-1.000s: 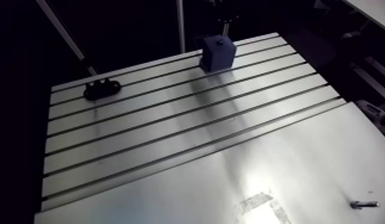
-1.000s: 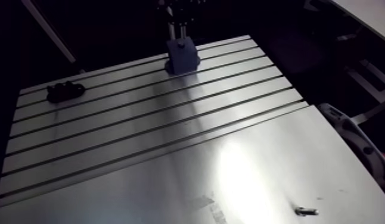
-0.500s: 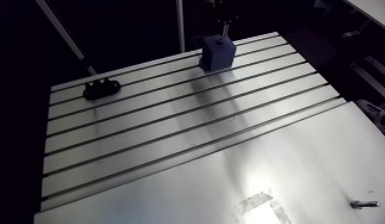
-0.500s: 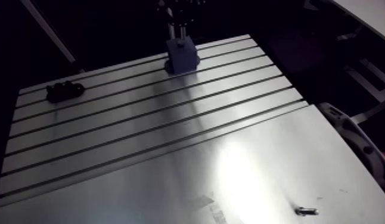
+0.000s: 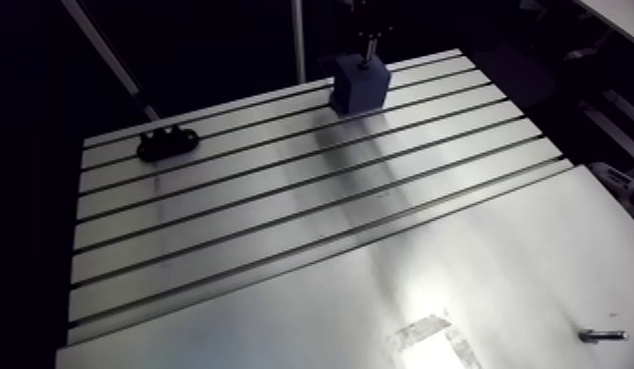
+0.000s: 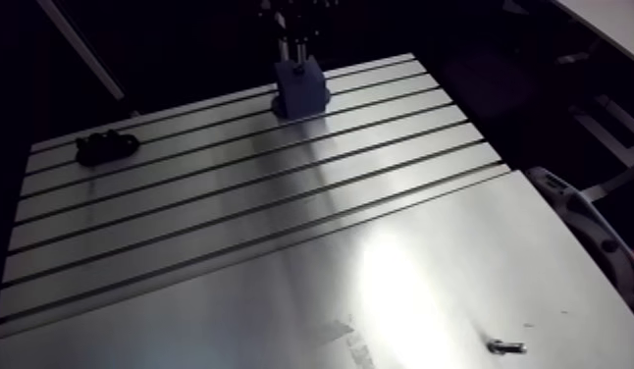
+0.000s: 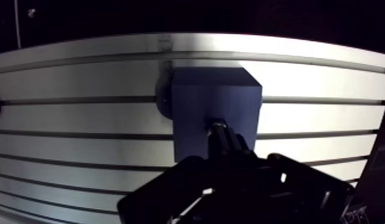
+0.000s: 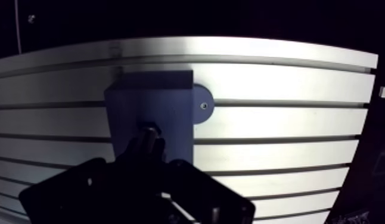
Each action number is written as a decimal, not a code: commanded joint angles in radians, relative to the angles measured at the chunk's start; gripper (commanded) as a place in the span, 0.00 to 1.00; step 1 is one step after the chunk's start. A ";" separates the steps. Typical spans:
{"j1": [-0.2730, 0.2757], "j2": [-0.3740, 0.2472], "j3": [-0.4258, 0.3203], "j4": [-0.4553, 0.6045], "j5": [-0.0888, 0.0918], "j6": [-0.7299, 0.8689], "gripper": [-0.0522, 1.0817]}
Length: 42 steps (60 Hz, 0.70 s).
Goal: Pick up the M10 bolt and insert it into the hex recess until seated.
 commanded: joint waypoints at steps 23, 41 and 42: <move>0.005 0.002 0.005 -0.002 0.000 -0.002 1.00; 0.003 0.002 0.010 -0.002 0.000 -0.002 1.00; 0.003 0.002 0.010 -0.002 0.000 -0.002 1.00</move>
